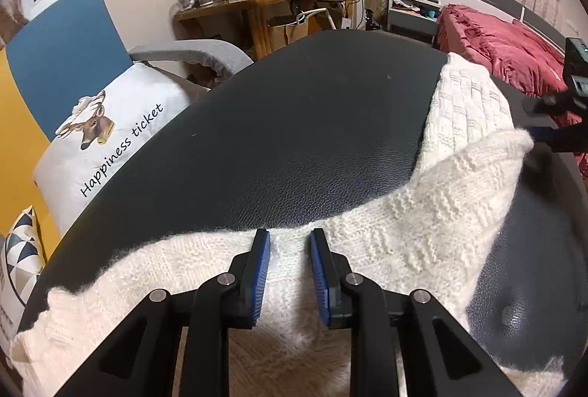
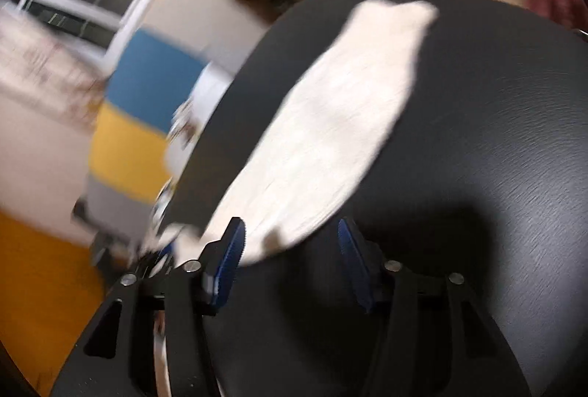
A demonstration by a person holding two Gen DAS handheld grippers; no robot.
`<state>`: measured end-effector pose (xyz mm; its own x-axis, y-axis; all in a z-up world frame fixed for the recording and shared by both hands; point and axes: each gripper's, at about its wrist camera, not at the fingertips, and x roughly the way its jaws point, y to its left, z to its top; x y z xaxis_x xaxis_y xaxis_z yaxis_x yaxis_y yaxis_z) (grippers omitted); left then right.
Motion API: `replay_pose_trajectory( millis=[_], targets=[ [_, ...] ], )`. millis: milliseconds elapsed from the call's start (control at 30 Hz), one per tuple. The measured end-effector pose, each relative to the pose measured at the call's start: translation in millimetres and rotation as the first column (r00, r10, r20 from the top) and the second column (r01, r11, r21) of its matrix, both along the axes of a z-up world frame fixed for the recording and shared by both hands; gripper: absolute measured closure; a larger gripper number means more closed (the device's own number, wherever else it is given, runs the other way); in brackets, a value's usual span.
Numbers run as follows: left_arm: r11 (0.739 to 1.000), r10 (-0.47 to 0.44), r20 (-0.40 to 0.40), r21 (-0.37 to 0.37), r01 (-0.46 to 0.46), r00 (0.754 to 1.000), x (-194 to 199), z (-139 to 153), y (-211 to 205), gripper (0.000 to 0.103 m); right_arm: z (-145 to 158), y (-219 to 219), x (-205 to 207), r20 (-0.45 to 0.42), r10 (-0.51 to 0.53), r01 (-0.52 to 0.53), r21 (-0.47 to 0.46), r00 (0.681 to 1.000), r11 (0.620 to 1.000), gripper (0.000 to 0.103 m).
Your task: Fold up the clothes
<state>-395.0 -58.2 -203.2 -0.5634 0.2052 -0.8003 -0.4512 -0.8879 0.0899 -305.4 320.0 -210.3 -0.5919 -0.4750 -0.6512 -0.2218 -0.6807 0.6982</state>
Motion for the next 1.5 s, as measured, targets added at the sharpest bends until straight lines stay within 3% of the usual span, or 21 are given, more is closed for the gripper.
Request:
replay_pose_trajectory(
  millis=[100,200,233,267,300,333,533,600,767,900,1033,1133,1333,1400,1433,1500],
  targets=[
    [1.000,0.003,0.004,0.012,-0.003,1.000,3,0,-3,0.081,-1,5,-10,-0.053,-0.067,0.068,0.017,0.996,0.998,0.041],
    [1.000,0.005,-0.001,0.015,-0.005,1.000,4,-1,-3,0.081,1,-2,-26,-0.087,-0.030,0.039,0.104,0.996,0.994,0.043],
    [1.000,0.005,-0.001,0.016,-0.005,1.000,4,-1,-3,0.081,1,-4,-29,-0.085,-0.026,0.037,0.132,0.996,0.991,0.057],
    [1.000,0.005,-0.002,0.017,-0.005,1.000,4,-1,-3,0.081,-1,-5,-33,-0.073,-0.037,0.047,0.142,0.997,0.989,0.078],
    [1.000,0.005,-0.004,0.015,-0.005,1.000,5,-2,-3,0.080,-7,-5,-36,-0.057,-0.047,0.053,0.117,0.997,0.992,0.087],
    [1.000,0.005,-0.005,0.014,-0.004,1.000,5,-2,-3,0.081,-14,-5,-38,-0.049,-0.062,0.066,0.080,0.997,0.995,0.089],
    [0.999,-0.008,-0.037,-0.040,0.006,0.999,13,-1,5,0.083,-15,2,-38,-0.074,-0.085,0.090,0.059,0.994,0.994,0.090],
    [0.998,-0.023,-0.041,-0.053,0.021,0.999,19,0,9,0.085,-15,6,-31,-0.110,-0.099,0.098,-0.011,0.989,0.995,0.090],
    [0.998,-0.056,0.017,0.014,0.056,0.998,31,5,5,0.087,-17,7,-10,-0.172,-0.084,0.051,-0.187,0.982,0.981,0.089],
    [0.998,-0.058,0.026,0.009,0.058,0.998,37,6,3,0.085,-13,4,-3,-0.187,-0.078,0.039,-0.206,0.979,0.978,0.089],
    [0.999,-0.040,0.033,0.002,0.040,0.999,39,5,1,0.084,-1,18,-2,-0.160,-0.109,0.090,-0.121,0.981,0.989,0.084],
    [0.999,-0.038,0.029,-0.004,0.038,0.999,42,4,2,0.084,8,43,-13,-0.119,-0.150,0.144,-0.053,0.982,0.988,0.056],
    [0.999,-0.038,0.035,0.005,0.038,0.999,40,4,1,0.084,-1,71,-63,-0.015,-0.174,0.175,0.074,0.985,0.982,0.055],
    [0.999,-0.038,0.038,0.012,0.037,0.999,39,4,0,0.084,-4,73,-72,-0.019,-0.179,0.179,0.076,0.984,0.981,0.054],
    [0.999,-0.038,0.040,0.015,0.037,0.999,38,4,0,0.084,-5,73,-74,-0.026,-0.172,0.174,0.067,0.985,0.983,0.049],
    [0.999,-0.038,0.041,0.017,0.037,0.998,37,4,0,0.084,-3,66,-82,-0.049,-0.152,0.154,0.044,0.987,0.987,0.027]
  ],
)
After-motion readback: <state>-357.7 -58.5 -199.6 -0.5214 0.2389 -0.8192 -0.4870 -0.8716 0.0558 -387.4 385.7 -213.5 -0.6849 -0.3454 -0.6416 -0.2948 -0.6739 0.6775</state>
